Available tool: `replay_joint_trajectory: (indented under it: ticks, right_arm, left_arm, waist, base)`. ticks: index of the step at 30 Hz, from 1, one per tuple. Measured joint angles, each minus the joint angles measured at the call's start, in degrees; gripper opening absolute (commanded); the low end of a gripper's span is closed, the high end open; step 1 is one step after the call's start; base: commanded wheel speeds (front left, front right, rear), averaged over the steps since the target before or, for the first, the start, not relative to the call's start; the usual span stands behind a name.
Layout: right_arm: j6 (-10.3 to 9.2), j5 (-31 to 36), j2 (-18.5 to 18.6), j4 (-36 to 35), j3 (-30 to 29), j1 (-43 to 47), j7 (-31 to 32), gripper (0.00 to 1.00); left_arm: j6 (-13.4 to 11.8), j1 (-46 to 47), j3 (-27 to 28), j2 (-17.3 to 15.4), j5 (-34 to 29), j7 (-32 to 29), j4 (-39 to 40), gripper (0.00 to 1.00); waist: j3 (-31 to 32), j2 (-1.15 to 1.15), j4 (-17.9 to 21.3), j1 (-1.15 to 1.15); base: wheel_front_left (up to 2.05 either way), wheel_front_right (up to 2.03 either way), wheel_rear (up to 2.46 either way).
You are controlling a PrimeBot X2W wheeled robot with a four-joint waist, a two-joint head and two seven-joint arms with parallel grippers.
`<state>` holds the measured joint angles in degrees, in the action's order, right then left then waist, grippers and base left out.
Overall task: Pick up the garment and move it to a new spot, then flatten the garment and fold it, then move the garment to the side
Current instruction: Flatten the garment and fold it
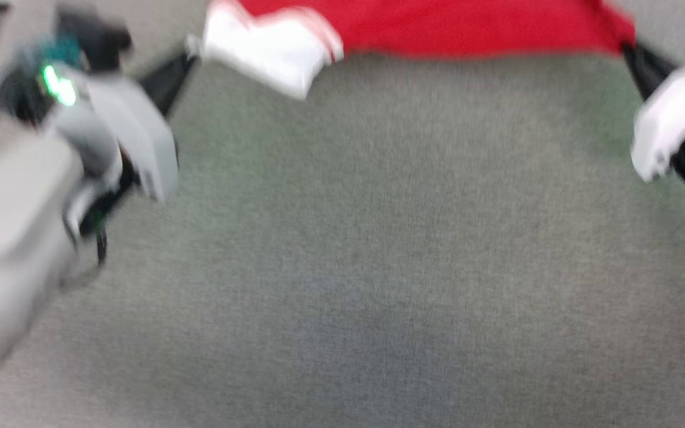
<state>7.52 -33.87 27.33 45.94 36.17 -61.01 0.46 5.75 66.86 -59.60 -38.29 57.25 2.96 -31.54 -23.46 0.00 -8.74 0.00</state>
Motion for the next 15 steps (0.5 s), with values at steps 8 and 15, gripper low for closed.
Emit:
replay_joint_trajectory:
  ticks: [8, 15]
  right_arm:
    - [0.00, -10.84, 15.16, -23.88, 0.00, 23.49, 8.05, 0.00]
    - [0.00, -12.27, 20.63, -36.73, -5.21, 44.28, 13.69, 0.00]
  left_arm:
    - [-12.35, -21.14, -1.99, -10.87, 4.90, 0.14, 22.83, 0.00]
    - [-23.74, -35.71, -3.45, -19.33, 8.77, 2.58, 39.13, 0.00]
  waist:
    - [10.15, 0.00, -0.84, 0.00]
    - [16.02, 0.00, -1.81, 0.00]
  base:
    - [0.00, 0.00, 0.00]
    - [0.00, 0.00, 0.00]
